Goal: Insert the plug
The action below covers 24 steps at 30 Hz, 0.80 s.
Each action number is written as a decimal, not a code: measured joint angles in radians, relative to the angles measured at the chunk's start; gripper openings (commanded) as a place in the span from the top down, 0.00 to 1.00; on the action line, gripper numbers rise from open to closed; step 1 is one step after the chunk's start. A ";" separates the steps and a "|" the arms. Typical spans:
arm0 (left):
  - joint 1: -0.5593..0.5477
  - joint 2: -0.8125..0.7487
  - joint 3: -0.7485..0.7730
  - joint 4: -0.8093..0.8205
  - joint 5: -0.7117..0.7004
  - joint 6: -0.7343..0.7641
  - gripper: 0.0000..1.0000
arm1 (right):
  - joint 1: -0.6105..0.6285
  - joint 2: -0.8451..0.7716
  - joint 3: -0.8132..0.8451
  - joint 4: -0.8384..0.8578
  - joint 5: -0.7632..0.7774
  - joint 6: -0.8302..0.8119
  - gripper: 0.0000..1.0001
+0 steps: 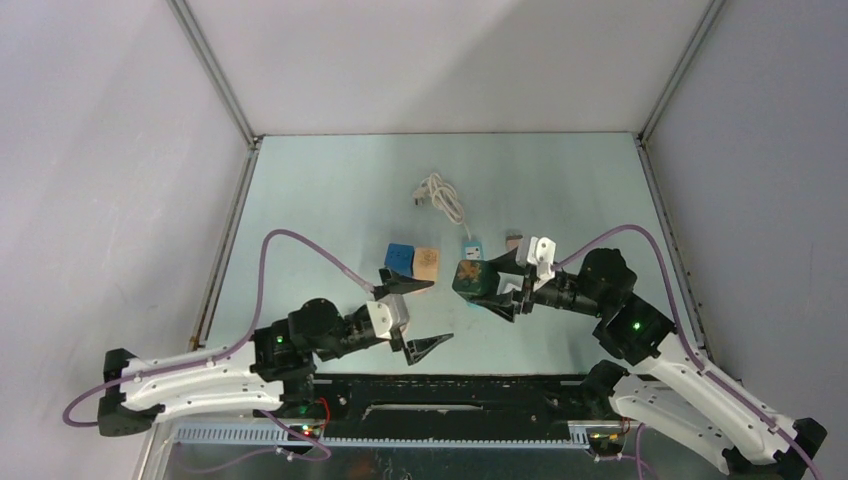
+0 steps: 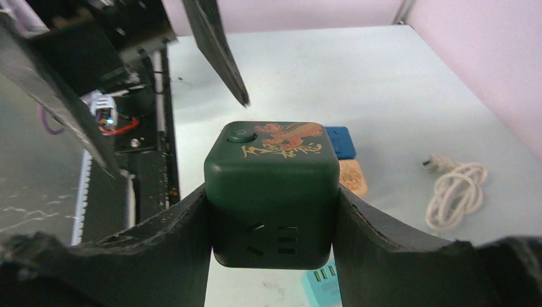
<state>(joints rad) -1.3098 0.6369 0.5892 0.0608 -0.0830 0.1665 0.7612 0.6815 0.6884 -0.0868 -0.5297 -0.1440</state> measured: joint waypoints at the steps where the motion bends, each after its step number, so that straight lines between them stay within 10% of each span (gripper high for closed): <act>1: 0.004 0.007 -0.018 0.032 0.005 -0.016 0.03 | 0.000 -0.005 0.000 0.005 -0.018 0.010 1.00; 24: 0.219 0.142 0.002 0.270 0.519 -0.023 0.25 | 0.066 -0.023 -0.005 0.048 -0.200 0.039 1.00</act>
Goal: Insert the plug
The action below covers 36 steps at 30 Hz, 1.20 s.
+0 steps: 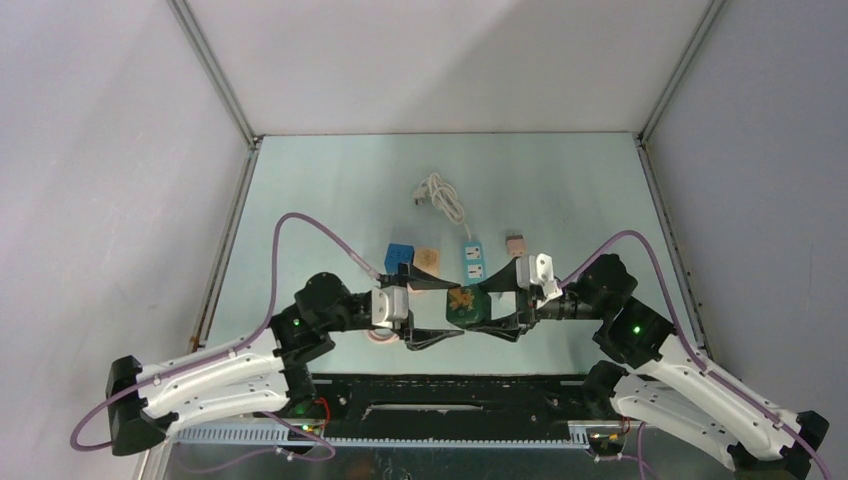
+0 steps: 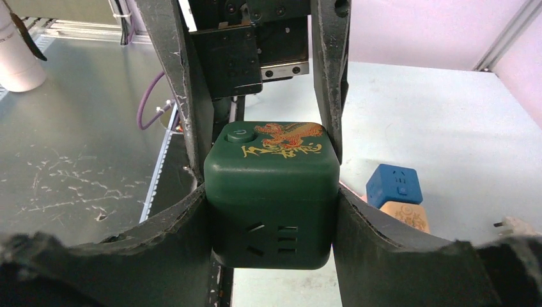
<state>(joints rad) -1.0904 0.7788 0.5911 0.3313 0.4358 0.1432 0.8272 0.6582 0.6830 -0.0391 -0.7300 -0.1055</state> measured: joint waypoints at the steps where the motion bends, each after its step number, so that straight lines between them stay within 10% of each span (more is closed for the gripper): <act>1: 0.001 0.009 0.006 0.000 0.010 0.000 0.27 | 0.005 0.003 0.000 0.000 0.000 0.000 1.00; 4: 0.001 0.024 0.018 0.004 0.028 0.007 0.39 | 0.014 0.008 0.000 0.000 0.000 -0.003 1.00; 10: 0.005 0.026 0.019 0.011 0.040 0.006 0.99 | 0.021 0.005 0.000 0.003 0.011 -0.027 1.00; 12: 0.005 0.026 0.019 0.012 0.037 0.007 1.00 | 0.022 0.004 0.000 0.001 0.013 -0.029 0.96; 16: 0.005 0.024 0.019 0.002 0.024 0.012 1.00 | 0.024 0.004 0.000 -0.007 0.027 -0.034 0.27; 19: 0.003 0.012 0.026 -0.051 -0.018 0.039 1.00 | 0.028 0.005 0.000 -0.024 0.058 -0.046 0.02; 36: 0.003 0.040 0.297 -0.848 -0.176 0.443 1.00 | 0.068 0.106 0.082 -0.194 0.163 -0.204 0.01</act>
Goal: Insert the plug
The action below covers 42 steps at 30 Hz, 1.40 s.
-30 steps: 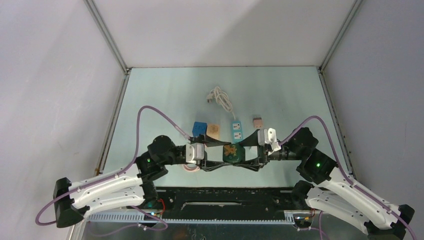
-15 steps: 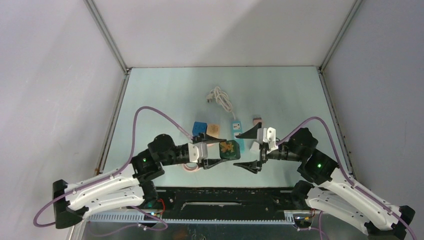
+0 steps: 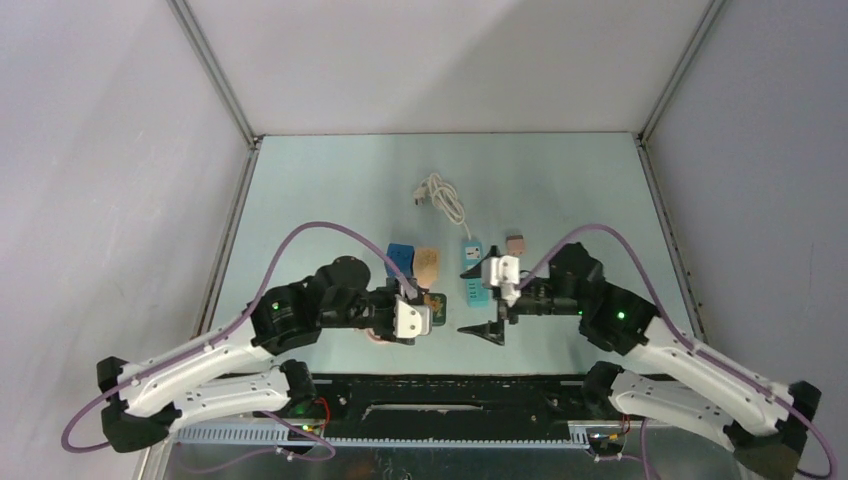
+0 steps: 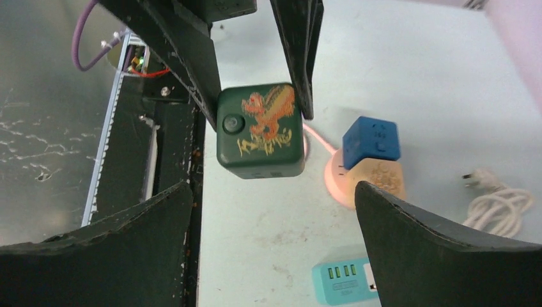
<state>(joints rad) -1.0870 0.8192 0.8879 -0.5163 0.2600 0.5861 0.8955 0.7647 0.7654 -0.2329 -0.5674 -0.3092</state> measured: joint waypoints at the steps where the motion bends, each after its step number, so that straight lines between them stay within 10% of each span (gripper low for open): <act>1: 0.000 0.012 0.003 -0.025 -0.006 0.009 1.00 | 0.019 0.035 0.019 -0.011 0.020 -0.006 0.01; 23: 0.000 0.071 0.003 -0.100 0.019 0.016 1.00 | 0.180 0.341 0.070 0.043 0.153 0.008 0.15; 26: 0.000 0.068 0.003 -0.084 0.027 0.011 1.00 | 0.185 0.362 0.073 0.068 0.145 0.013 0.36; 29: 0.002 0.056 0.003 -0.086 0.017 -0.002 1.00 | 0.185 0.377 0.074 0.074 0.135 0.023 0.91; 34: 0.005 0.051 0.003 -0.094 0.002 -0.011 0.29 | 0.179 0.385 0.077 0.086 0.137 0.028 1.00; 38: 0.002 0.041 0.003 -0.068 -0.069 -0.021 0.02 | 0.146 0.385 0.077 0.066 0.141 0.029 1.00; 42: 0.002 -0.014 0.002 -0.023 -0.206 -0.057 0.00 | 0.059 0.384 0.077 0.032 0.162 0.049 1.00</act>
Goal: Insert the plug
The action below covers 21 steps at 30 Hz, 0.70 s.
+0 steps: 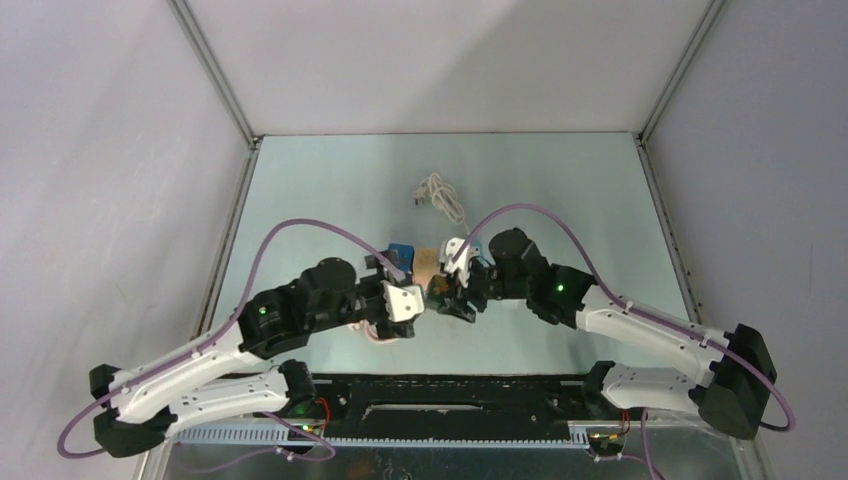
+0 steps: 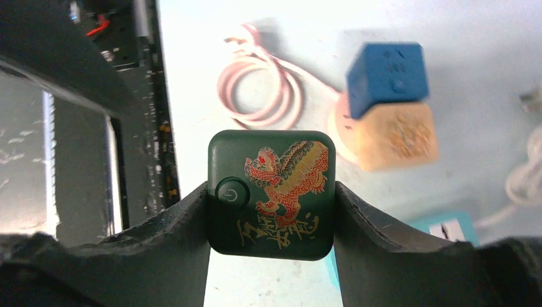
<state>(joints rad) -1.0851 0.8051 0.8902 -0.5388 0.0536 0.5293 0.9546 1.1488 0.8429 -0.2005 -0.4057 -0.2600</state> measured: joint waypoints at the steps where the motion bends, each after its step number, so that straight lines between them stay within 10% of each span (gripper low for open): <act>1: 0.000 -0.018 0.000 0.008 -0.028 -0.008 0.00 | -0.021 -0.001 0.000 -0.004 0.006 0.014 1.00; 21: 0.001 -0.283 -0.200 0.050 -0.526 -0.358 0.00 | -0.395 0.123 0.112 -0.134 0.393 0.717 1.00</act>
<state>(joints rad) -1.0840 0.5220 0.6903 -0.4885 -0.4721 0.1711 0.5594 1.2720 0.9550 -0.3344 -0.0124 0.4568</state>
